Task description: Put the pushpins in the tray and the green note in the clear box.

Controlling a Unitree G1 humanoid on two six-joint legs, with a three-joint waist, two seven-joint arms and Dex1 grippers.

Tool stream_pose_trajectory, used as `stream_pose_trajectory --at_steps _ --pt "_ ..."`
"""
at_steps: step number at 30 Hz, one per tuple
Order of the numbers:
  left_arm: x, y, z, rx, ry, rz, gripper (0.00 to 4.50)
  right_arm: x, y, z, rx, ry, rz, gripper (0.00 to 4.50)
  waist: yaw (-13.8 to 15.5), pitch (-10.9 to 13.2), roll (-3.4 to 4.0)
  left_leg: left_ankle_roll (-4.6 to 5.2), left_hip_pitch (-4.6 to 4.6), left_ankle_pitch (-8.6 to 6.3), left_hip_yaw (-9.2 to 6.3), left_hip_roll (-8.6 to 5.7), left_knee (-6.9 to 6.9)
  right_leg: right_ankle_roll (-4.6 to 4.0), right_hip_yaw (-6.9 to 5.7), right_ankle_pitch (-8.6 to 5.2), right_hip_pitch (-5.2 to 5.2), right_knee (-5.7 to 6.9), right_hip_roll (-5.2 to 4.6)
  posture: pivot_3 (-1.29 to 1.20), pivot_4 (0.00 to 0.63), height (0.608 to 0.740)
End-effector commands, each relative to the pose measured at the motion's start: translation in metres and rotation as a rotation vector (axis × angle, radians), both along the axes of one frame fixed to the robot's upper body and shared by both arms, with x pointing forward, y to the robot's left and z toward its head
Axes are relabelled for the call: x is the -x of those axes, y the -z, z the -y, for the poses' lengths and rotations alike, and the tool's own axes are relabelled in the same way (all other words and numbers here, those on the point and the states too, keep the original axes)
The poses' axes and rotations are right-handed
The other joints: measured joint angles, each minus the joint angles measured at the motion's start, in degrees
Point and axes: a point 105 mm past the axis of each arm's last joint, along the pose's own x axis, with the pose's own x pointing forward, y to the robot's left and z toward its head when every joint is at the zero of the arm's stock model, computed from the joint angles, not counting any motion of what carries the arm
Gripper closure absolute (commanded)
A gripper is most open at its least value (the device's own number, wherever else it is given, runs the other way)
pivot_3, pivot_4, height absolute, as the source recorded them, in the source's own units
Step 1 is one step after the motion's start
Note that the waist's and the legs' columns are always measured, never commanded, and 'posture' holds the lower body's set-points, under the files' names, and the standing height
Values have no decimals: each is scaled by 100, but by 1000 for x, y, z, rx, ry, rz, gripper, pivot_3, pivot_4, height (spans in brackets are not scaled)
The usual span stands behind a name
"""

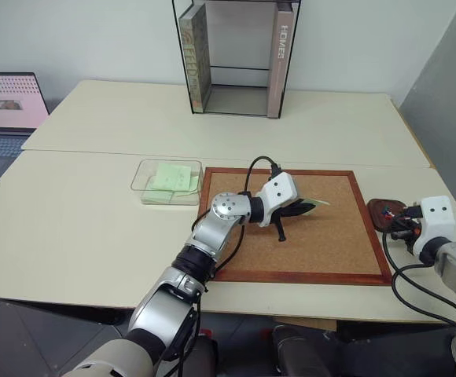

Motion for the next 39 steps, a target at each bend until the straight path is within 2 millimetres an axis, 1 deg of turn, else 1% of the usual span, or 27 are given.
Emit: stream_pose_trajectory --at_steps 1,6,11,13,14,18,20,22,24,25,26,27,28,30,32,36,39 --pt "3 -16 5 26 15 54 4500 -12 -15 4 29 14 79 2581 3 1 2 0 0 0 0 0 0 0 1 0 0 0 0 0 150 740" --pt "3 -18 4 31 10 57 4500 -15 -24 5 29 17 123 1562 6 1 1 0 0 0 0 0 -1 0 0 0 0 0 0 0 150 740" --pt "2 -19 3 34 0 58 4500 -15 -41 4 32 22 187 468 6 1 2 0 0 0 0 -1 0 0 1 0 1 0 0 0 150 740" --pt "0 -20 3 34 -11 60 4500 -13 -49 1 32 5 216 64 6 1 2 0 0 0 0 -1 0 0 1 0 1 1 0 0 150 740" --pt "-1 -20 2 34 -18 63 4500 -11 -53 -2 29 -11 233 11 5 1 2 0 0 0 0 -1 0 0 1 0 0 1 0 0 150 740" --pt "-11 -29 -5 48 -88 77 4500 -1 -69 -38 37 -233 286 11 2 1 2 0 0 0 -2 0 -1 0 -1 0 1 1 0 0 150 740" --pt "-19 -40 -17 66 -163 90 4500 7 -79 -63 66 -386 317 11 2 4 4 0 0 0 -4 0 -2 1 -2 0 1 1 1 0 150 740" --pt "-25 -53 -32 85 -244 104 4500 13 -89 -88 48 -506 350 11 -25 6 3 0 -1 0 -3 0 -1 1 0 0 1 0 0 0 150 740" --pt "-32 -65 -53 106 -348 118 4500 19 -99 -112 -5 -615 375 11 -51 7 3 0 2 0 -4 2 0 2 -1 1 1 4 1 0 150 740" --pt "-38 -71 -69 122 -428 121 4500 22 -103 -126 -34 -679 380 11 -55 7 3 0 3 0 -5 3 0 2 -2 1 2 6 2 0 150 740" --pt "-47 -80 -95 162 -568 104 4500 24 -106 -143 -57 -752 369 11 -86 12 4 0 7 0 -7 3 1 2 -4 1 6 8 2 0 150 740" --pt "-51 -85 -113 189 -663 89 4500 26 -107 -152 -69 -796 357 11 -122 17 6 0 8 0 -7 5 3 2 -3 1 6 9 2 0 150 740" --pt "-54 -91 -140 202 -786 98 4500 26 -106 -166 -64 -865 333 11 -134 17 5 0 8 0 -8 6 4 3 -4 2 6 11 2 0 150 740" --pt "-54 -97 -171 199 -918 126 4500 27 -104 -180 -53 -938 301 11 -165 18 6 0 13 0 -13 8 5 3 -8 1 9 12 4 0 150 740" --pt "-50 -99 -200 160 -1019 154 4500 22 -106 -196 -65 -995 298 11 -153 19 6 0 11 0 -15 9 2 3 -12 1 8 11 4 0 150 740" --pt "-43 -89 -255 33 -1176 157 4500 12 -106 -226 -82 -1096 290 11 -137 22 2 -1 6 0 -15 7 1 2 -15 1 7 4 0 0 150 740" --pt "-40 -86 -279 -9 -1242 137 4500 9 -105 -237 -83 -1136 281 11 -65 30 -11 -2 -2 0 -25 7 1 1 -26 0 4 1 -2 0 150 740"
